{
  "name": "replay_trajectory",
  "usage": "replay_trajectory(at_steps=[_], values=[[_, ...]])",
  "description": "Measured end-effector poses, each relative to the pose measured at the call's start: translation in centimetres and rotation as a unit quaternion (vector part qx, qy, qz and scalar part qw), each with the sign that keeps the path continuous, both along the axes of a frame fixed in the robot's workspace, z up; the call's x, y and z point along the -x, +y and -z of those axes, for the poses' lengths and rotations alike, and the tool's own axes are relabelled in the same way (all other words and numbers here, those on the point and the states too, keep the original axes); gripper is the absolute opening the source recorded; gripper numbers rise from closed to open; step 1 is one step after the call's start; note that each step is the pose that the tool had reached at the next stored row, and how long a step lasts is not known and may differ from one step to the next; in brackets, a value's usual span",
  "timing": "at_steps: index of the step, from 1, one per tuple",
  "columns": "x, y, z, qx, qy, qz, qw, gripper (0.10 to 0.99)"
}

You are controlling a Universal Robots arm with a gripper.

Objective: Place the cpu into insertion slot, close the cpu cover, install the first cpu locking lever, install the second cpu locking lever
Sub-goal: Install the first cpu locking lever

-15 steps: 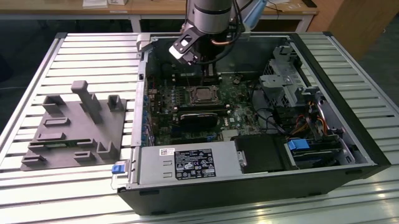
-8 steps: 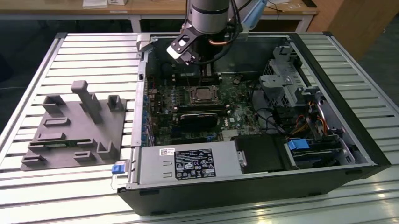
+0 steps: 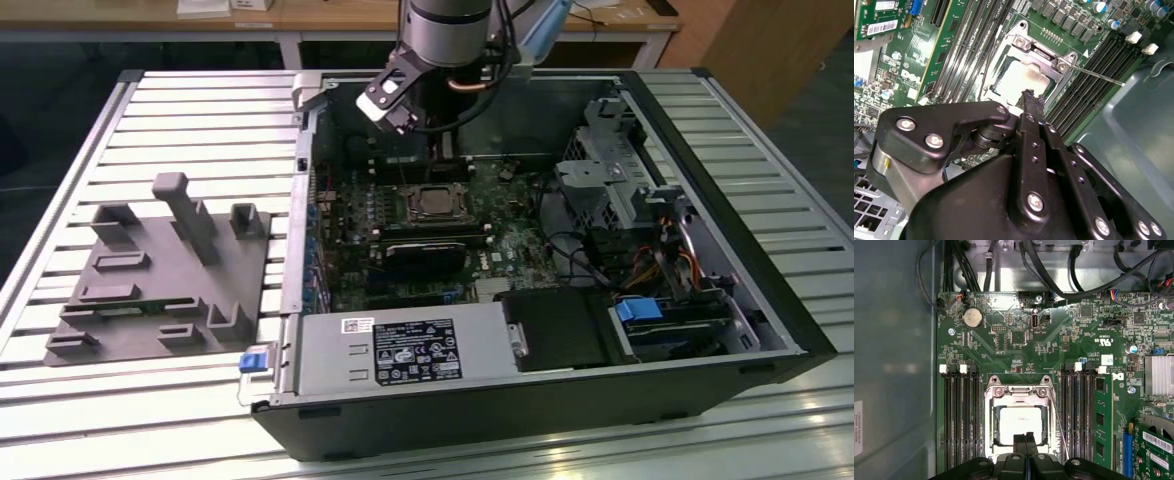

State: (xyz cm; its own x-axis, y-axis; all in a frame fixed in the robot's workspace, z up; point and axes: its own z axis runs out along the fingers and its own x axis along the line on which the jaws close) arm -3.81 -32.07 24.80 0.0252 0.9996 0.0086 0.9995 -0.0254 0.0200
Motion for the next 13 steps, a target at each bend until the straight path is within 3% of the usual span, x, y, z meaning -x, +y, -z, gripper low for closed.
replay_trajectory(at_steps=[7,13], values=[[0.00,0.00,-0.67,0.0000,0.0000,0.000,1.0000,0.106],[0.00,0.00,-1.81,0.0000,0.0000,0.000,1.0000,0.106]])
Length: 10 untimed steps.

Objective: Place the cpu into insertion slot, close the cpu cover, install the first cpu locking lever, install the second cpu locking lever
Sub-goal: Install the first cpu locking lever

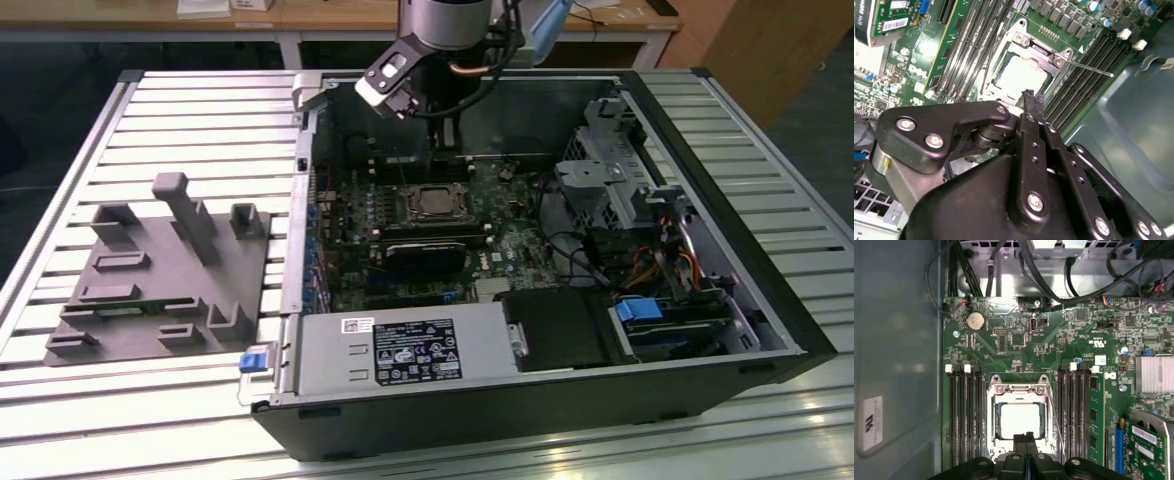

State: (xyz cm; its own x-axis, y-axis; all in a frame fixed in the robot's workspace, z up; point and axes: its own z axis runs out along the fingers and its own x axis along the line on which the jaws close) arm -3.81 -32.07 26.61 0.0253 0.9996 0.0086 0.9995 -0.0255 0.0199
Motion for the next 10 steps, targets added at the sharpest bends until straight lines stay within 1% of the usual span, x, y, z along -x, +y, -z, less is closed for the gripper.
replay_trajectory(at_steps=[4,6,8,10], values=[[0.00,0.00,-0.73,0.0000,0.0000,0.000,1.0000,0.106],[0.00,0.00,-0.81,0.0000,-0.0001,-0.003,1.0000,0.106],[0.00,0.00,-0.81,0.0004,-0.0001,-0.021,0.9998,0.106],[0.01,0.00,-0.81,0.0004,-0.0001,-0.039,0.9992,0.106]])
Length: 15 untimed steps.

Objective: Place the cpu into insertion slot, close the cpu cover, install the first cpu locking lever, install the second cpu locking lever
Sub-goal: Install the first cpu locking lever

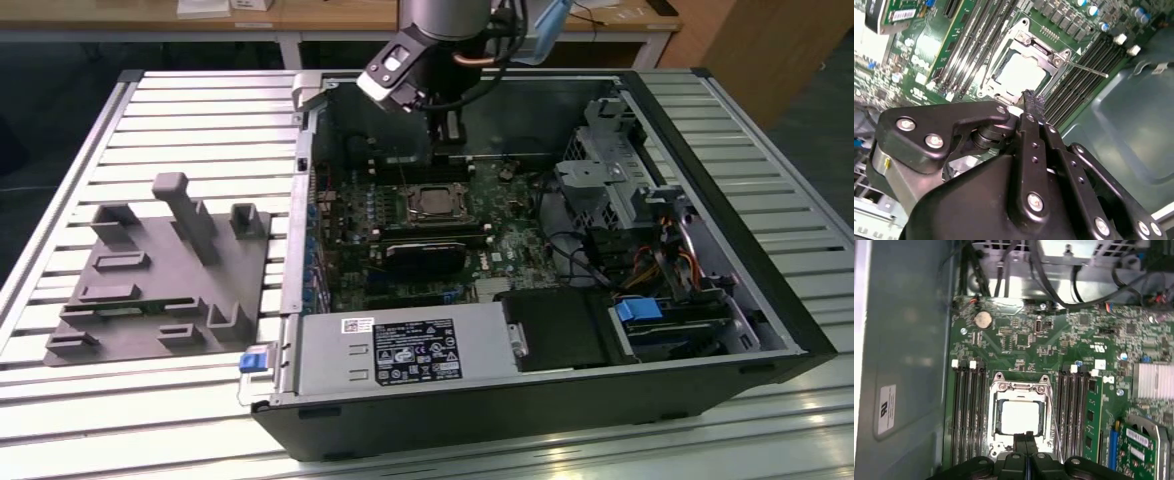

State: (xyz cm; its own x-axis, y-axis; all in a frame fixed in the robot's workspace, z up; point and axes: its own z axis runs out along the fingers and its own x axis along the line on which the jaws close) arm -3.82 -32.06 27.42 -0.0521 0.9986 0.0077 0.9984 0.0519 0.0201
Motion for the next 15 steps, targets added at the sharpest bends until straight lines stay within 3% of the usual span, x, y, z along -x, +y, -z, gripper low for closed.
replay_trajectory(at_steps=[4,8,11,15], values=[[0.00,0.00,0.01,0.0000,0.0000,-0.037,0.9993,0.106],[0.00,0.00,0.00,0.0000,0.0000,-0.069,0.9976,0.106],[0.00,0.00,0.01,0.0000,-0.0001,-0.092,0.9958,0.106],[0.00,0.00,0.01,0.0000,-0.0001,-0.124,0.9922,0.106]])
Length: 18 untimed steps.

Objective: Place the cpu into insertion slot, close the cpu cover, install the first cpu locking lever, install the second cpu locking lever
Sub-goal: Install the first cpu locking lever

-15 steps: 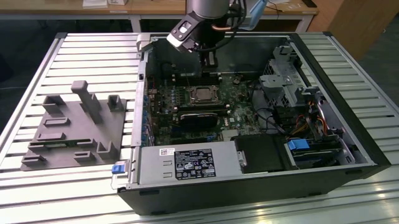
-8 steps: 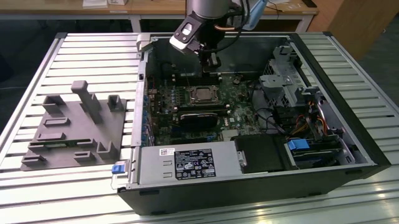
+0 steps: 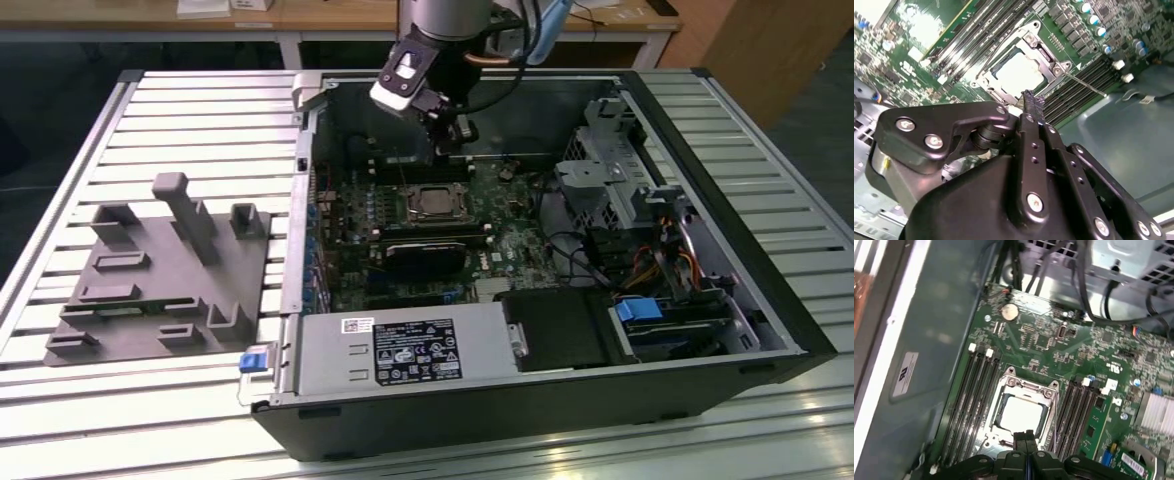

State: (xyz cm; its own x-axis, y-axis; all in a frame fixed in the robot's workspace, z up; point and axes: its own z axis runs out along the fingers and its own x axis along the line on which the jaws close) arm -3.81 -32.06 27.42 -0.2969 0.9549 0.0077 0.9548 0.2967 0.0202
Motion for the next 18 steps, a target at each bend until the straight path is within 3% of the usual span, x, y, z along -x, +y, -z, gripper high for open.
replay_trajectory(at_steps=[5,9,14,18], values=[[0.00,0.00,0.00,0.0000,0.0000,-0.040,0.9992,0.106],[0.00,0.00,0.00,0.0000,0.0000,-0.075,0.9972,0.106],[0.00,0.00,0.00,0.0000,0.0000,-0.121,0.9927,0.106],[0.00,0.00,0.00,0.0000,0.0000,-0.156,0.9877,0.106]])
